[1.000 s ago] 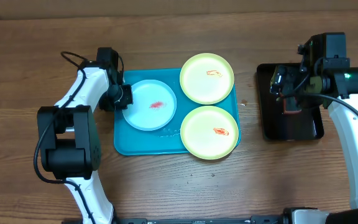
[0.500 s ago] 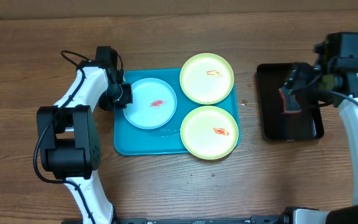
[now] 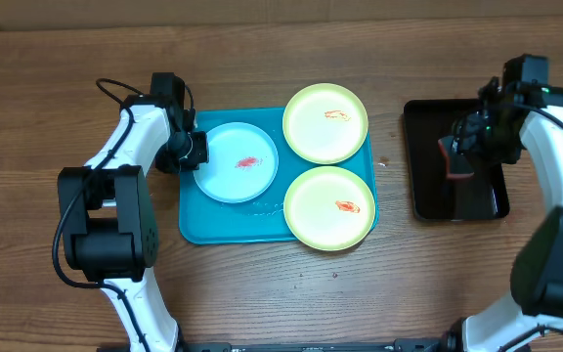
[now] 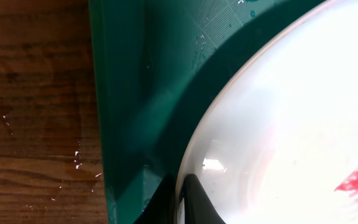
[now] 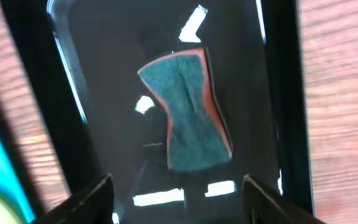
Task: Clean dirty plates on tray and stack at the side
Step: 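Lower the right gripper onto the sponge in the black tray and grasp it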
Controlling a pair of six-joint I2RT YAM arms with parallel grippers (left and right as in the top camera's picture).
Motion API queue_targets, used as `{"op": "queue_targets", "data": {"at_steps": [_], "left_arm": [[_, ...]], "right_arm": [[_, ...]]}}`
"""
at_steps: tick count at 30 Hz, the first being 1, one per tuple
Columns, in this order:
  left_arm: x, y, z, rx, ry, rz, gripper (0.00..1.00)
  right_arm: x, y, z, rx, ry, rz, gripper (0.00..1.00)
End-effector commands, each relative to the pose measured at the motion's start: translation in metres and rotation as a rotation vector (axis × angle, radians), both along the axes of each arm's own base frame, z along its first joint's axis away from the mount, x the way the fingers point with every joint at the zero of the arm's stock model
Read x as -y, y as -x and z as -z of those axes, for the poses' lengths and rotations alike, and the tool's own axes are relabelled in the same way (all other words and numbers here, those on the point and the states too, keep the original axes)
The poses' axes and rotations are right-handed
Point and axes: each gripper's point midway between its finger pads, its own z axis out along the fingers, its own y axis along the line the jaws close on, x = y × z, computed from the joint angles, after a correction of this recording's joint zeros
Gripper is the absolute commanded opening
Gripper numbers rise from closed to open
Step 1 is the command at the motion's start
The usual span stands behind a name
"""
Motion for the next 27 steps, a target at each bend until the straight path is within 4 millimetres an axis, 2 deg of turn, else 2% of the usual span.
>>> {"op": "queue_targets", "data": {"at_steps": [1, 8, 14, 19, 27], "left_arm": [[-0.005, 0.003, 0.018, -0.039, -0.023, 0.014, 0.04], [-0.005, 0.002, 0.018, -0.033, -0.023, 0.014, 0.04], [-0.005, 0.001, 0.018, -0.032, -0.023, 0.014, 0.04], [-0.005, 0.001, 0.018, -0.031, -0.023, 0.014, 0.04], [-0.005, -0.001, 0.018, -0.024, -0.023, 0.014, 0.05]], "right_arm": [[0.009, -0.012, 0.003, 0.017, 0.047, -0.044, 0.64], [0.015, -0.025, 0.018, 0.037, 0.07, -0.043, 0.55], [0.013, -0.015, 0.039, -0.026, 0.056, -0.044, 0.47], [0.012, -0.008, 0.049, -0.045, 0.052, -0.045, 0.46], [0.013, -0.013, 0.049, -0.025, 0.057, -0.044, 0.46]]}}
